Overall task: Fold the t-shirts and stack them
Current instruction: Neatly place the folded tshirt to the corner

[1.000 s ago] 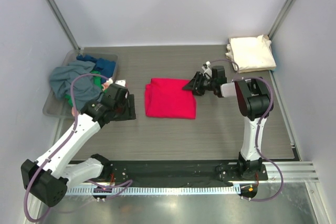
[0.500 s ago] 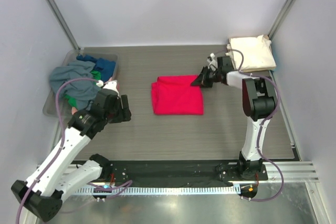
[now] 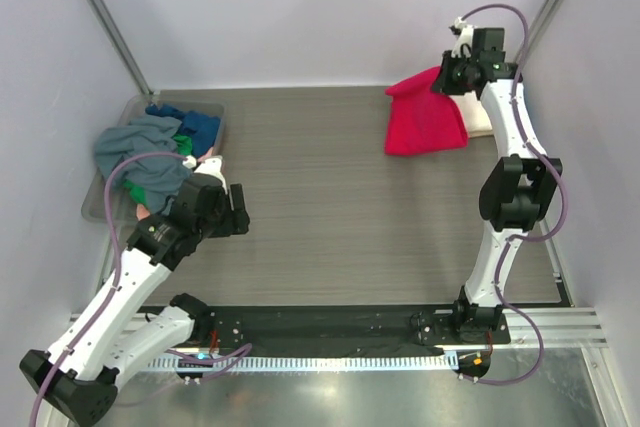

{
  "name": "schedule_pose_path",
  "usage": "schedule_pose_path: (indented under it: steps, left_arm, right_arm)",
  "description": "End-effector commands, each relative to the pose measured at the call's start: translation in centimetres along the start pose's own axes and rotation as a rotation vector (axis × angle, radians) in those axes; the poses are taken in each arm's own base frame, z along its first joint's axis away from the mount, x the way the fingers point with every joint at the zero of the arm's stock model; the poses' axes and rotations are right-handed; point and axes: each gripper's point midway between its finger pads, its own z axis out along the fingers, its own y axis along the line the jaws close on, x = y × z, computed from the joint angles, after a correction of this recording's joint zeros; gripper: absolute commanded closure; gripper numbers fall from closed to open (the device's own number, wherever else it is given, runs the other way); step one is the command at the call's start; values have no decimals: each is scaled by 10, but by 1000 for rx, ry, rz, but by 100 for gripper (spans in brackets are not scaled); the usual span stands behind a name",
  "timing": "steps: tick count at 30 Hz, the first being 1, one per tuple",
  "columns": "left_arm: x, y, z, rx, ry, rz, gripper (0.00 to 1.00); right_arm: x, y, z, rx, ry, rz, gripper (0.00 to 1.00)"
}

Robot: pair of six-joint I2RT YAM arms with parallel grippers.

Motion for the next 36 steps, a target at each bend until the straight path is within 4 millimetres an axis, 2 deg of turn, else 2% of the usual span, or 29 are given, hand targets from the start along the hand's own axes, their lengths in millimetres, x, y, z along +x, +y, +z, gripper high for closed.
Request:
schedule_pose_path:
  steps: [1, 2, 3, 4, 6, 7, 16, 20, 25, 26, 29, 30, 33, 36]
  left_arm:
    - [-10, -6, 1, 33, -39, 2, 33]
    - [-9, -6, 2, 31, -34, 2, 33]
    - [-10, -6, 2, 33, -38, 0, 33]
    - [-9, -6, 3, 30, -32, 1, 34]
    - [-7, -6, 5, 26, -18, 4, 34]
    - [-6, -6, 6, 25, -12, 5, 34]
    - [-2, -8, 12, 24, 16, 11, 34]
    - [-1, -9, 14, 25, 25, 14, 34]
    - [0, -8, 16, 20, 33, 13, 34]
    - [0, -8, 16, 20, 33, 13, 35]
    - [0, -8, 17, 16, 37, 14, 35]
    - [1, -8, 18, 17, 39, 14, 35]
    - [1, -8, 19, 11, 38, 13, 34]
    - [3, -6, 20, 2, 49, 15, 35]
  right_arm:
    - [-26, -29, -13, 129, -20, -140, 99]
    - [-42, -33, -22, 151, -47, -171, 99]
    - [-43, -38, -18, 165, -40, -180, 99]
    - [-57, -41, -25, 186, -73, -195, 99]
    - [-61, -50, -25, 209, -78, -212, 99]
    - [-70, -50, -30, 212, -101, -223, 99]
    - [-100, -73, -50, 258, -179, -260, 99]
    - [-107, -94, -56, 287, -206, -248, 99]
    - [-107, -121, -51, 310, -220, -231, 99]
    - [-103, -132, -44, 317, -210, -221, 99]
    - [-106, -150, -38, 346, -232, -214, 99]
    - [-101, -164, -33, 358, -227, -199, 99]
    - [-107, -181, -27, 378, -265, -193, 99]
    - [-105, -197, -11, 393, -281, -211, 99]
